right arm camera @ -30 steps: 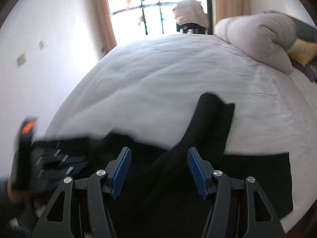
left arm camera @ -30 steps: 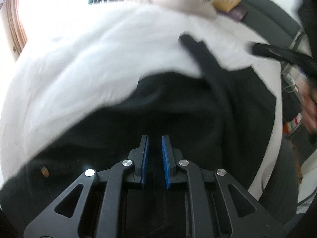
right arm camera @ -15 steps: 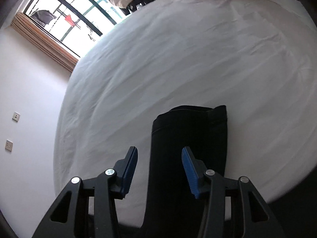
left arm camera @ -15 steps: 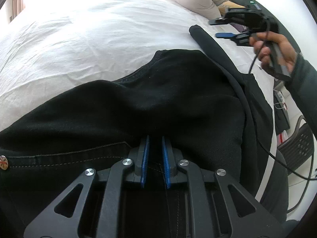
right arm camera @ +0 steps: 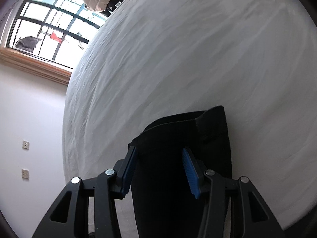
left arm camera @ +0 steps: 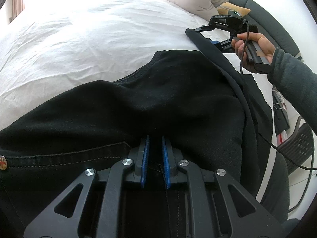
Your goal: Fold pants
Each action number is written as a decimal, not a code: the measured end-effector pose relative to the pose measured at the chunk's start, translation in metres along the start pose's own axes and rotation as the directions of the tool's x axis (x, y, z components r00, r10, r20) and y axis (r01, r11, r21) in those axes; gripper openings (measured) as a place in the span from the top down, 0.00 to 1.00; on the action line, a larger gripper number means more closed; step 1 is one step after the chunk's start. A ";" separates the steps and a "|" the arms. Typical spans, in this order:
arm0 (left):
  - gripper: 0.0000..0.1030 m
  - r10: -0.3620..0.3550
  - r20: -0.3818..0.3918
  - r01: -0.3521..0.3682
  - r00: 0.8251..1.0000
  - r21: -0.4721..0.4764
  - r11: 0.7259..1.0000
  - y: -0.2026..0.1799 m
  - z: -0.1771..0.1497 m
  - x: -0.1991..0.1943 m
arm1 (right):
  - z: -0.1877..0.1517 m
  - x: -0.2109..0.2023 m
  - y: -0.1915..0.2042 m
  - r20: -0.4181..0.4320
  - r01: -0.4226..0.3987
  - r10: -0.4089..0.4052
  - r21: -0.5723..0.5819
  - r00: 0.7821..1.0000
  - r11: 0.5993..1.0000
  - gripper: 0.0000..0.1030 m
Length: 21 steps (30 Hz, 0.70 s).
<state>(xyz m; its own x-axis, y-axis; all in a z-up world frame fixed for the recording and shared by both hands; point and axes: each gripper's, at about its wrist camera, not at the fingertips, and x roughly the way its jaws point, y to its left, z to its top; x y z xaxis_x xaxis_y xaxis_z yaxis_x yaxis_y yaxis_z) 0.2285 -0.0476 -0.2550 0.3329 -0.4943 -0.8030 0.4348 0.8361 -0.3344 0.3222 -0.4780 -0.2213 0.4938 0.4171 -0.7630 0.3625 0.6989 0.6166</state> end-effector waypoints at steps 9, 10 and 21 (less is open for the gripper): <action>0.87 0.014 0.002 -0.014 1.000 0.011 1.000 -0.006 0.000 0.000 | -0.006 -0.007 0.011 -0.001 -0.076 0.076 -0.071 0.997 0.995 0.88; 0.87 0.016 0.002 -0.016 1.000 0.011 1.000 -0.006 -0.001 0.001 | -0.006 -0.008 0.015 0.005 -0.060 0.061 -0.097 0.998 0.994 0.89; 0.87 0.033 0.008 -0.033 0.999 0.025 0.999 -0.012 -0.002 0.001 | -0.006 -0.069 0.031 0.132 0.079 -0.055 -0.183 0.990 0.980 0.91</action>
<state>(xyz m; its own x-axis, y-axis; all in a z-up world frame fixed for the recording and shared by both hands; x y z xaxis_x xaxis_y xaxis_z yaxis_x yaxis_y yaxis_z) 0.2226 -0.0576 -0.2530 0.3534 -0.4686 -0.8096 0.4441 0.8458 -0.2957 0.2944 -0.4810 -0.1505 0.5728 0.2974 -0.7638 0.2499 0.8241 0.5083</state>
